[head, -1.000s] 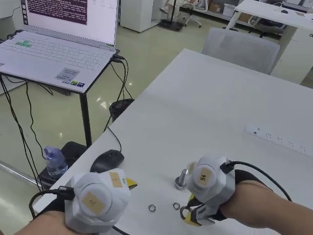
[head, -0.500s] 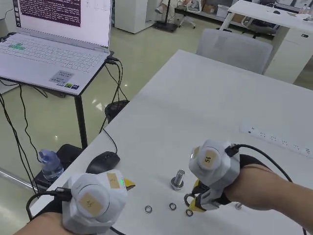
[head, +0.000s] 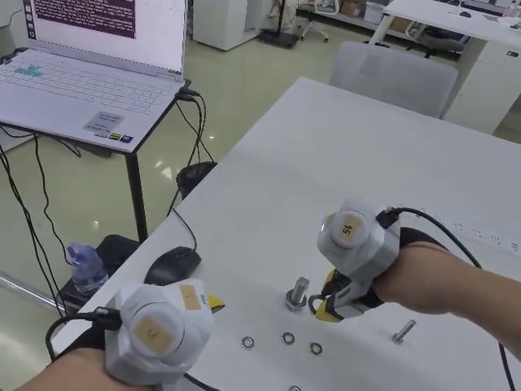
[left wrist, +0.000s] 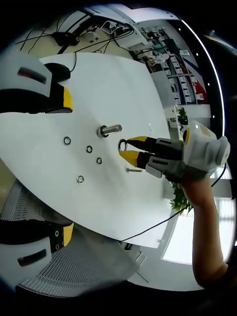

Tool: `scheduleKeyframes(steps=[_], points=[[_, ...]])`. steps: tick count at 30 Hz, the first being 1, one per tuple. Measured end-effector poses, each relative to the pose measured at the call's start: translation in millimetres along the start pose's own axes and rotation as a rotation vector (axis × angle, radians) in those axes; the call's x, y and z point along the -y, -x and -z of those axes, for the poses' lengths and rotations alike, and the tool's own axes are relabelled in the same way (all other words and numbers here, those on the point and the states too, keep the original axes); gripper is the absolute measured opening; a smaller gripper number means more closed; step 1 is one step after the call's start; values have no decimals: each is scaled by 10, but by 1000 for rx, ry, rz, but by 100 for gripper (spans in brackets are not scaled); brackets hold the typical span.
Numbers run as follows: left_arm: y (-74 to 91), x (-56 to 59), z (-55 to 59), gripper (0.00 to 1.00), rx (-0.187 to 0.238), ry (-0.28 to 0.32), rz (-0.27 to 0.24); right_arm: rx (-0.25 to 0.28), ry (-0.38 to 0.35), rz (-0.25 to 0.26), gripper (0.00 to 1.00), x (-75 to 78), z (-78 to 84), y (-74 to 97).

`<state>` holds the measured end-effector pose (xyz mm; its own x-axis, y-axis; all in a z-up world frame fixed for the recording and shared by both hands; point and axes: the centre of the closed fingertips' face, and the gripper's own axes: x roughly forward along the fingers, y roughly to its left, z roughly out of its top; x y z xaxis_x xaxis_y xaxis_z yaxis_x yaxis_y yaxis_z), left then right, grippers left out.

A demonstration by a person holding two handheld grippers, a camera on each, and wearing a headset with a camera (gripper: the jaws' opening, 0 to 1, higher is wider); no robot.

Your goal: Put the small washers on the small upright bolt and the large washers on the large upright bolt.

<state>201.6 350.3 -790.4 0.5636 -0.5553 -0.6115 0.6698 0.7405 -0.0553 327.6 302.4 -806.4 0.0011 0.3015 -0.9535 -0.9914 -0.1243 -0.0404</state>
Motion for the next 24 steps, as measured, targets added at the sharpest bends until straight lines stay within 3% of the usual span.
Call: scheduleKeyframes(steps=[12, 24], points=[[-3, -28, 5, 89, 1, 6, -5, 22, -26, 36, 22, 264, -130, -33], [4, -21, 53, 88, -13, 14, -4, 19, -39, 19, 22, 294, -177, -180]])
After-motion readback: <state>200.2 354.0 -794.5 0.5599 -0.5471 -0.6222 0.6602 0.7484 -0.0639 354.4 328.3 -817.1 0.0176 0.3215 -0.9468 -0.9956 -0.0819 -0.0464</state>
